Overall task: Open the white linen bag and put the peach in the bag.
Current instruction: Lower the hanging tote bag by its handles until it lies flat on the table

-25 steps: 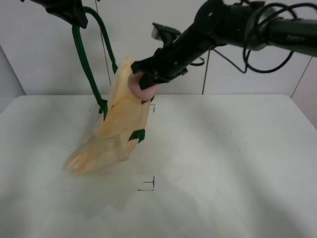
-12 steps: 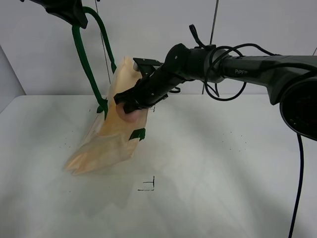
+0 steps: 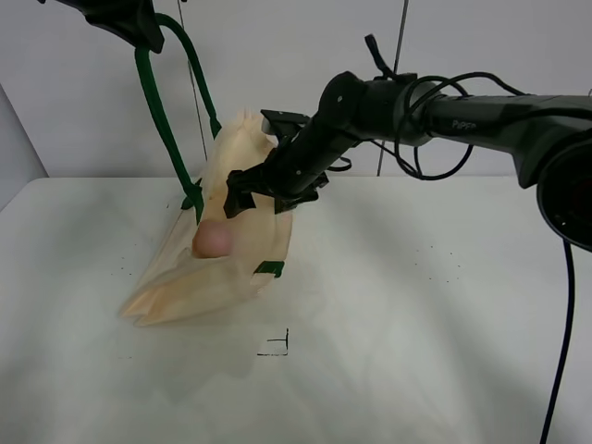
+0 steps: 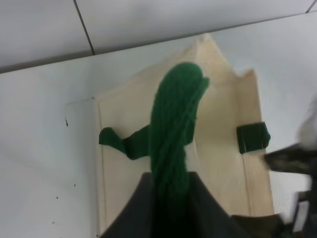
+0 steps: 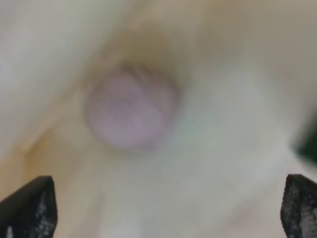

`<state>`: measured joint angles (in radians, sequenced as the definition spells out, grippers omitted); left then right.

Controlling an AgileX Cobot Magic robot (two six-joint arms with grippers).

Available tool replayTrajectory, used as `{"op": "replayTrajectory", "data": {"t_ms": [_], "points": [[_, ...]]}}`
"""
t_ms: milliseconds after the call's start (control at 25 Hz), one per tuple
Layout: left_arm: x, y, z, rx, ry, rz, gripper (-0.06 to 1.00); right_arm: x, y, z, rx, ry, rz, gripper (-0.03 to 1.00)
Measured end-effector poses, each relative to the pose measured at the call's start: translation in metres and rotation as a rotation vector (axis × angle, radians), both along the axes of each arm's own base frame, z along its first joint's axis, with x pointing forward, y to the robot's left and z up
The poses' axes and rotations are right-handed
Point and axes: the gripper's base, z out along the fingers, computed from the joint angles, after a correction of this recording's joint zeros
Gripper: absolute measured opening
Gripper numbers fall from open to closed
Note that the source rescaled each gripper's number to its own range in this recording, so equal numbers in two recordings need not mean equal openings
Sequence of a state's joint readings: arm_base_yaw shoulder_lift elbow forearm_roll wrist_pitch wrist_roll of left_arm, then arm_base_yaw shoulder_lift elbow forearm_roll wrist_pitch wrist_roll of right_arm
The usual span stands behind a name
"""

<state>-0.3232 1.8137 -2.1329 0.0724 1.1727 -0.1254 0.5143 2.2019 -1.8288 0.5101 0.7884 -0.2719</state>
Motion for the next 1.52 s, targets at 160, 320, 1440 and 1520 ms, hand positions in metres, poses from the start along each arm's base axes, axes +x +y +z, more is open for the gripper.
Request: {"op": "replayTrajectory", "data": {"t_ms": [160, 320, 1440, 1520], "points": [[0.0, 0.0, 0.0, 0.0, 0.0, 0.0, 0.0, 0.002, -0.042, 0.019, -0.131, 0.078, -0.08, 1.0], [0.0, 0.0, 0.0, 0.0, 0.0, 0.0, 0.0, 0.009, -0.081, 0.018, -0.301, 0.12, -0.169, 1.0], [0.0, 0.0, 0.0, -0.001, 0.0, 0.001, 0.0, -0.009, -0.251, 0.068, -0.366, 0.231, -0.497, 1.0], [0.0, 0.0, 0.0, -0.001, 0.0, 0.001, 0.0, -0.035, -0.252, 0.077, -0.369, 0.238, -0.495, 1.0]]}}
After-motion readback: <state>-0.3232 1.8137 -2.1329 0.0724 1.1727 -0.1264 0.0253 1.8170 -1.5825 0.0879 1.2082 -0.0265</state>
